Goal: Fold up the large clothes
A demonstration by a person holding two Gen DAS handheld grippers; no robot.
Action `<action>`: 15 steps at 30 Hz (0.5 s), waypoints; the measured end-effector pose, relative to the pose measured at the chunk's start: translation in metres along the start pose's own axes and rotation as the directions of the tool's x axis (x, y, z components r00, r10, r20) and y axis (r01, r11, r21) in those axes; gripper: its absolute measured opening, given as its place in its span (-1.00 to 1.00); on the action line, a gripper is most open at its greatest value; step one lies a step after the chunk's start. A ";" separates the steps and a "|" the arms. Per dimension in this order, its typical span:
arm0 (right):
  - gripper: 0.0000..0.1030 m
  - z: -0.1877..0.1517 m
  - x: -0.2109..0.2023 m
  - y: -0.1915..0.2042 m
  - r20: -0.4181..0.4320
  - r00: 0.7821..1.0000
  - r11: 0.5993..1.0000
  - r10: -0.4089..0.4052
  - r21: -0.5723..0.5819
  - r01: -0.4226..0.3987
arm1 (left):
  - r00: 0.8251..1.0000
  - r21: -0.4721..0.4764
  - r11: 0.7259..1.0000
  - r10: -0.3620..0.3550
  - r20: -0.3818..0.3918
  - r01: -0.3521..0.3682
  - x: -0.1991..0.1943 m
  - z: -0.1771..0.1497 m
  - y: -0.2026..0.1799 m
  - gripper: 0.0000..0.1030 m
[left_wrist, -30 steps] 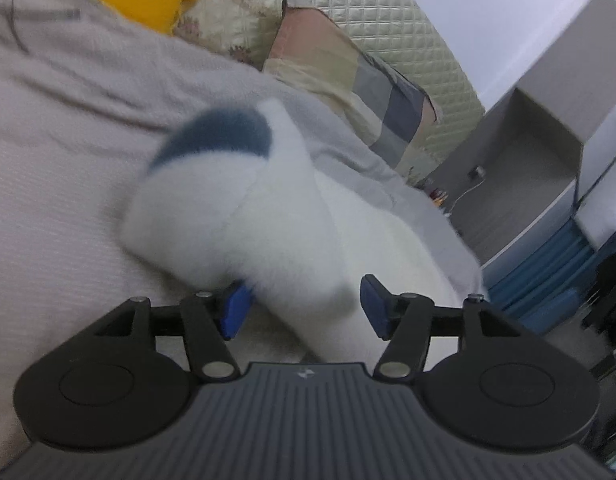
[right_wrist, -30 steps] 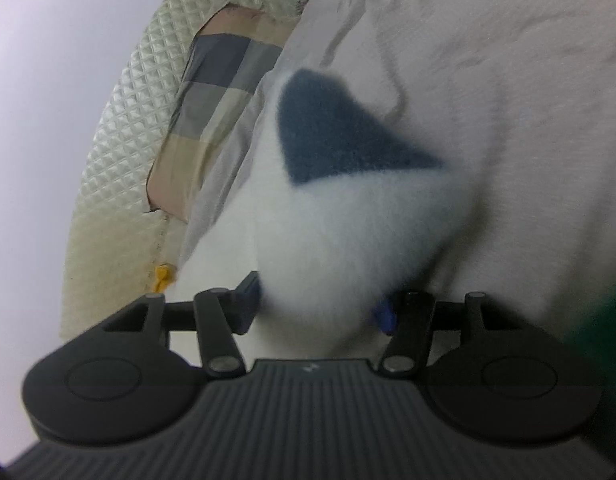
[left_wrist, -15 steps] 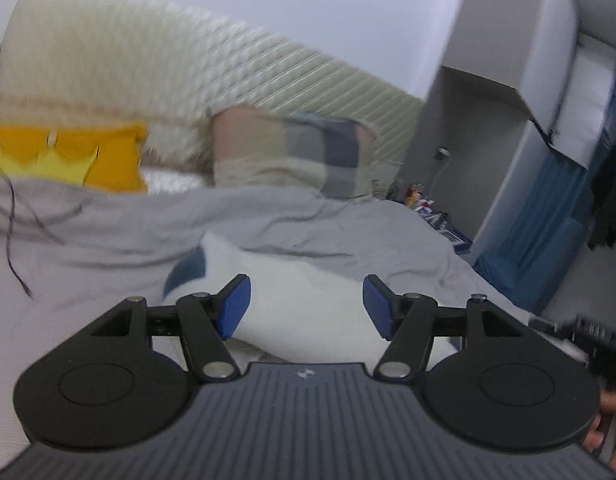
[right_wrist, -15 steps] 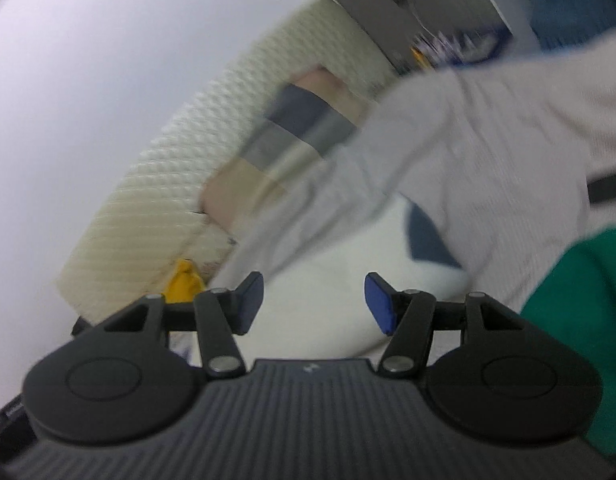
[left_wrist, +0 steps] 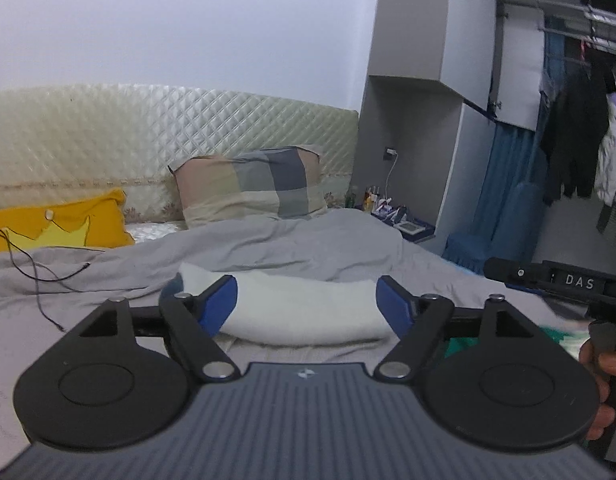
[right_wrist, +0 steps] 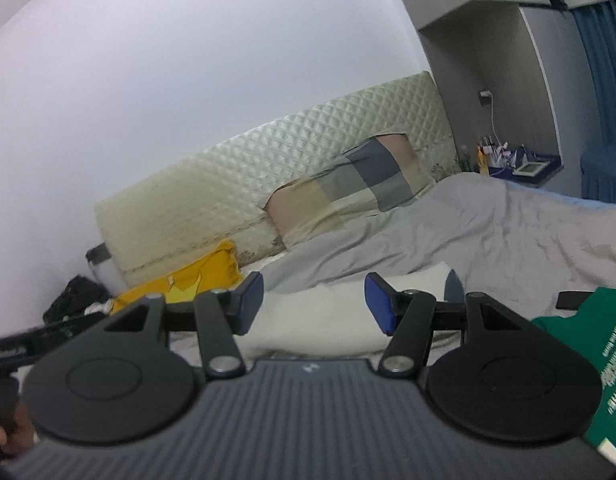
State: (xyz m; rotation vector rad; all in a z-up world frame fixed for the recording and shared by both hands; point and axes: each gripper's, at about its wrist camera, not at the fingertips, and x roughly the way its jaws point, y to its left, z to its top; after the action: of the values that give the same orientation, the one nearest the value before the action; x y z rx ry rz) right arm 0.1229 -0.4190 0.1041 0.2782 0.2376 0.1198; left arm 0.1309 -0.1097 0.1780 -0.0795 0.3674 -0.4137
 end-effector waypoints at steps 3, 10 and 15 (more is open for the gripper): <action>0.16 -0.019 -0.016 0.012 -0.009 1.000 0.999 -0.009 -0.045 0.008 | 1.000 0.026 1.000 0.015 -0.009 -0.015 -0.019 -0.021 -0.011 0.65; 0.16 -0.065 -0.036 0.025 -0.023 0.999 0.992 -0.034 -0.126 0.031 | 0.998 0.047 0.997 0.054 -0.031 -0.052 -0.043 -0.074 -0.019 0.80; 0.16 -0.094 -0.038 0.028 -0.053 0.998 0.987 -0.039 -0.159 0.031 | 0.995 0.054 0.995 0.086 -0.052 -0.084 -0.040 -0.102 -0.019 0.81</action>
State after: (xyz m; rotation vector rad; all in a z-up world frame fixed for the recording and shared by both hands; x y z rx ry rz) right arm 0.0609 -0.3736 0.0328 0.1123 0.2868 0.1112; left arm 0.0523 -0.1106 0.0996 -0.0026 0.4115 -0.3413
